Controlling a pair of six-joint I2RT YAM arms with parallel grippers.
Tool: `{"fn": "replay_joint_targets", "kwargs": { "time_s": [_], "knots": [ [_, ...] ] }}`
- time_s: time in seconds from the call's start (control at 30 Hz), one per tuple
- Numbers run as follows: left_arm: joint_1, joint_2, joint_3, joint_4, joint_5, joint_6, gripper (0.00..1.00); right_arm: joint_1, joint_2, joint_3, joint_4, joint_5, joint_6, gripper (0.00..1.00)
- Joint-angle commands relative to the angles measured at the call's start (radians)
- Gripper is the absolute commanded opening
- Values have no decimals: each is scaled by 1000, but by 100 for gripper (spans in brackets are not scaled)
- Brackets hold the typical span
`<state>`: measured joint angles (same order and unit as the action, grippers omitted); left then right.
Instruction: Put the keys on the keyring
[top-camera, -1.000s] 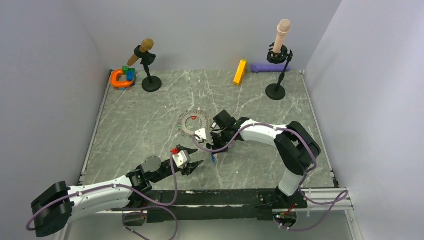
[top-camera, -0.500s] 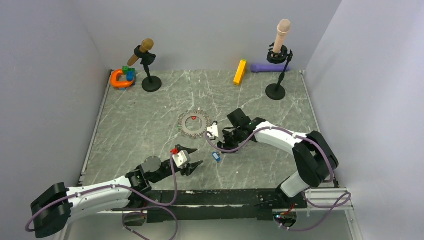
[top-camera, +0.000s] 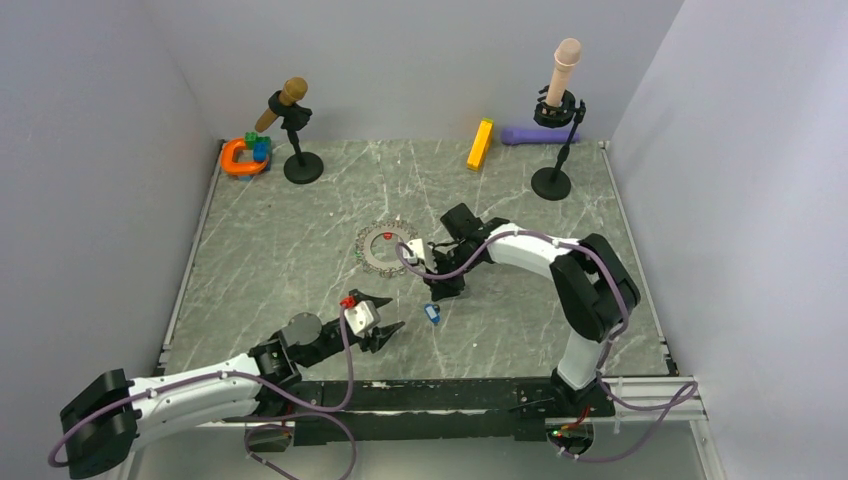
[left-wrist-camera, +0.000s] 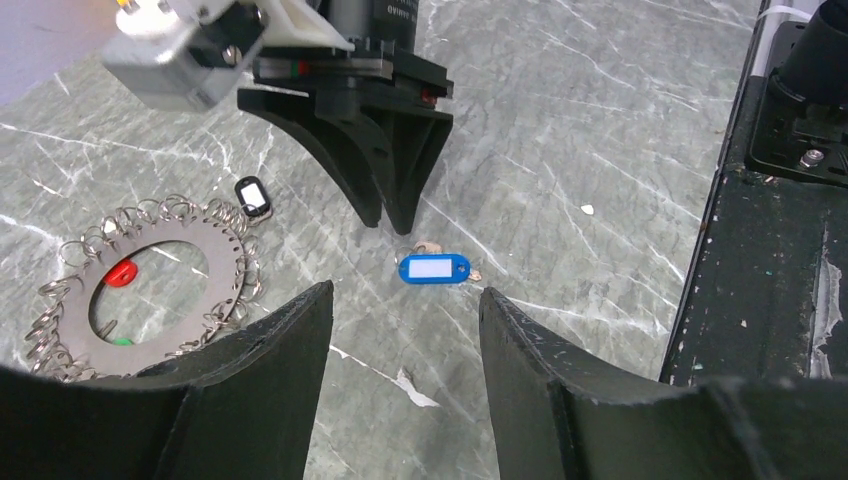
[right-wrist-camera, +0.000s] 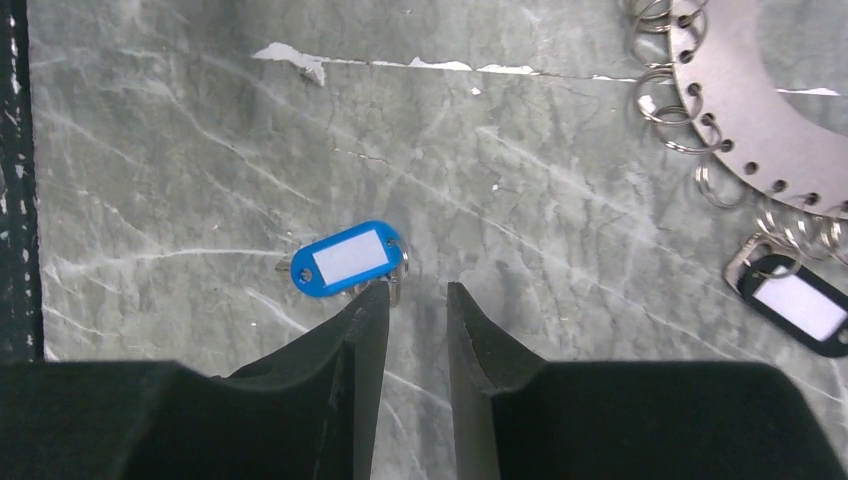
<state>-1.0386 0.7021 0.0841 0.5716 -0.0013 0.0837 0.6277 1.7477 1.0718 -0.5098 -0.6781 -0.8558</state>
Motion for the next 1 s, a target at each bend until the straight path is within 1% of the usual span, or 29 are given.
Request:
{"fn": "replay_joint_targets", "kwargs": {
  "time_s": [0.0,0.17,0.4,0.6,0.8,0.97],
  "knots": [
    [-5,-42,9,0,-32,-25,60,8,48,76,-91,-25,-77,33],
    [-5,-81,-2,-19,-44,-39,60,26,99,133,-154,-28,-125,33],
    [-5,-94,-10,-20,-47,-45,61,50,145,167,-227,-42,-167,31],
    [-5,-89,-10,-18,-46,-43,61,51,165,173,-234,-25,-170,30],
    [-5,-97,-9,-25,-49,-45,61,52,176,183,-235,-23,-162,26],
    [-5,-97,-9,-24,-48,-46,61,50,157,175,-233,-27,-157,25]
  ]
}}
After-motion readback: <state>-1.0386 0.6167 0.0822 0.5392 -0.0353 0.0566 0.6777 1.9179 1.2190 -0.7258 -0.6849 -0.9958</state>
